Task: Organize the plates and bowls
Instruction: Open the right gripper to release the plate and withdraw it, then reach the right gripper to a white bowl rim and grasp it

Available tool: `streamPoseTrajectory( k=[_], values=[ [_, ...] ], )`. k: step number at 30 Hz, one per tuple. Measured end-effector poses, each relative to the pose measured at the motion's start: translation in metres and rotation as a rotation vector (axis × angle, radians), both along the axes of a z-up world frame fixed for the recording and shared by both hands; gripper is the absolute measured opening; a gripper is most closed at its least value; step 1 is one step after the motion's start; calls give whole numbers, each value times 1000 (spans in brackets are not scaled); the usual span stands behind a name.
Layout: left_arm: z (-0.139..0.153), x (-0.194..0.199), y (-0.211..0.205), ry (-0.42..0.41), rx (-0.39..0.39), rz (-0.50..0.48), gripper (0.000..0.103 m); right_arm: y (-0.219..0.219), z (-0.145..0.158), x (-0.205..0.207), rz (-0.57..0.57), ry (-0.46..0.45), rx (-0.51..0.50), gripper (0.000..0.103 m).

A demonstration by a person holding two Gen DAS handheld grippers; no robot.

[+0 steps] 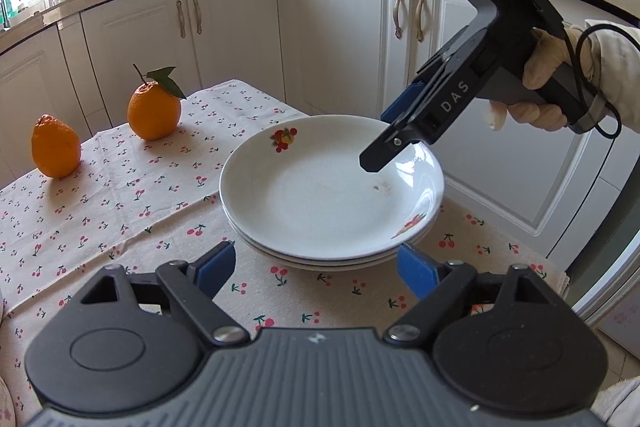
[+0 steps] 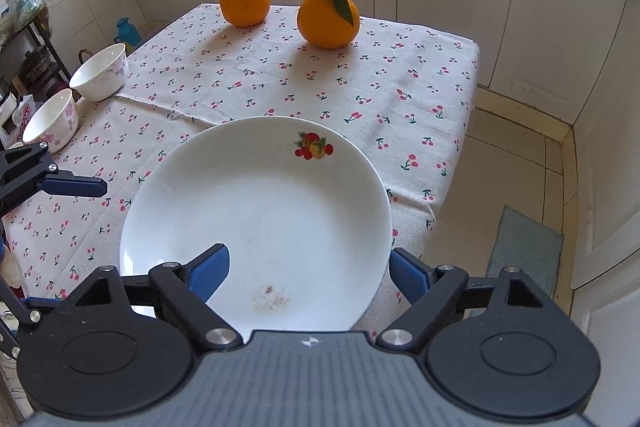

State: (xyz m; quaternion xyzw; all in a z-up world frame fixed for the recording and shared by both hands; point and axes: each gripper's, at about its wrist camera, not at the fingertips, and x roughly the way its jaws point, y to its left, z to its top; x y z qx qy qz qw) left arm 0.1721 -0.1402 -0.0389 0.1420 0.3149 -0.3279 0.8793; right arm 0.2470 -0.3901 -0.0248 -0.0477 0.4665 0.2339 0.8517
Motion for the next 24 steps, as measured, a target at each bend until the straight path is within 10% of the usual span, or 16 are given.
streamPoseTrajectory(
  k=[24],
  values=[
    [23,-69,137,-123,-43,252,99,189,25,-103,140,-311,-71,103]
  ],
)
